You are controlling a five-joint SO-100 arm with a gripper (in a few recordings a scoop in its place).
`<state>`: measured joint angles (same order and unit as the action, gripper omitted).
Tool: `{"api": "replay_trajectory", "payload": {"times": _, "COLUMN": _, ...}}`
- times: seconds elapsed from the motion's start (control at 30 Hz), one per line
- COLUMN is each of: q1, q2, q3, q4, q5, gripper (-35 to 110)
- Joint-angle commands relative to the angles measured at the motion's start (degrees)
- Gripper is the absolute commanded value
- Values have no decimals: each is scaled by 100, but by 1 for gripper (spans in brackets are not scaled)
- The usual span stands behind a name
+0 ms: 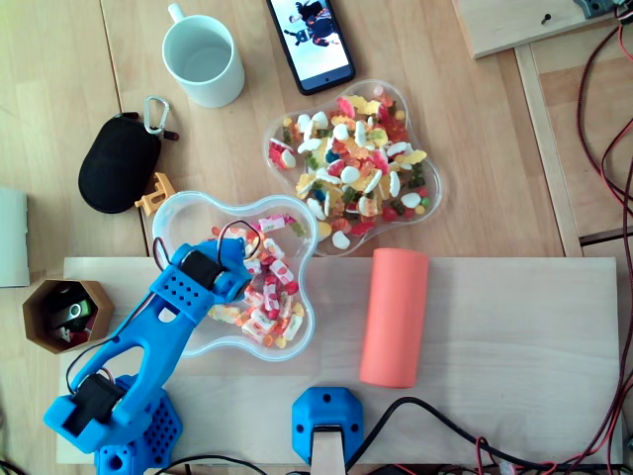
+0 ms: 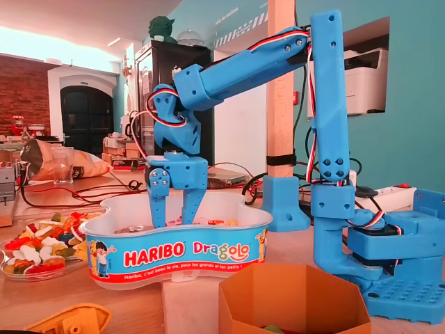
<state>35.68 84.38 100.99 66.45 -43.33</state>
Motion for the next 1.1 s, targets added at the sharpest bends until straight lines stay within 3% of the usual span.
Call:
{"api": "replay_trajectory", "payload": {"times": 0.0, "q1": 62, "q2": 97, "q3": -176, "q4": -35, "q5": -62, "gripper": -2}}
{"api": "replay_trajectory", "payload": {"times": 1.07, "q1": 26, "q2": 229, "q3": -923, "q4": 79, "q5": -44, "gripper": -3}}
